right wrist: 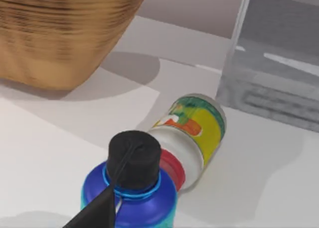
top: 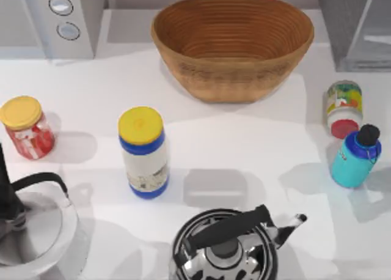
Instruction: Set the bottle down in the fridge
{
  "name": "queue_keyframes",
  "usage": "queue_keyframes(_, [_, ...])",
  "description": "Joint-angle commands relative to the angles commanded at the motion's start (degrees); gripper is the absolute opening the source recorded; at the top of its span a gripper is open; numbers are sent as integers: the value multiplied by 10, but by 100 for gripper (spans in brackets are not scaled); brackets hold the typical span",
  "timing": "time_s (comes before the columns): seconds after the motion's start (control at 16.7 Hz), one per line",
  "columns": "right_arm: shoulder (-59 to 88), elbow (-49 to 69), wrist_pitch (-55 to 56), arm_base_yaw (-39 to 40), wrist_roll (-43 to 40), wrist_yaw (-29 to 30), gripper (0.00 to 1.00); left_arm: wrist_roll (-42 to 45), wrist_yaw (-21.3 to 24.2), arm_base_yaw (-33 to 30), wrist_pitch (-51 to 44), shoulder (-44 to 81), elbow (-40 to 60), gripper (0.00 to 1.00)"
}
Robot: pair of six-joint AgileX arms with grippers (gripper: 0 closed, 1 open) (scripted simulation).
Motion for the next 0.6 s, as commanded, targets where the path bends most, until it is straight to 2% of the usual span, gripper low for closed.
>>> queue_keyframes(0.6, [289, 44, 93, -39, -117, -183, 100, 0, 0, 0, 0, 0, 0, 100])
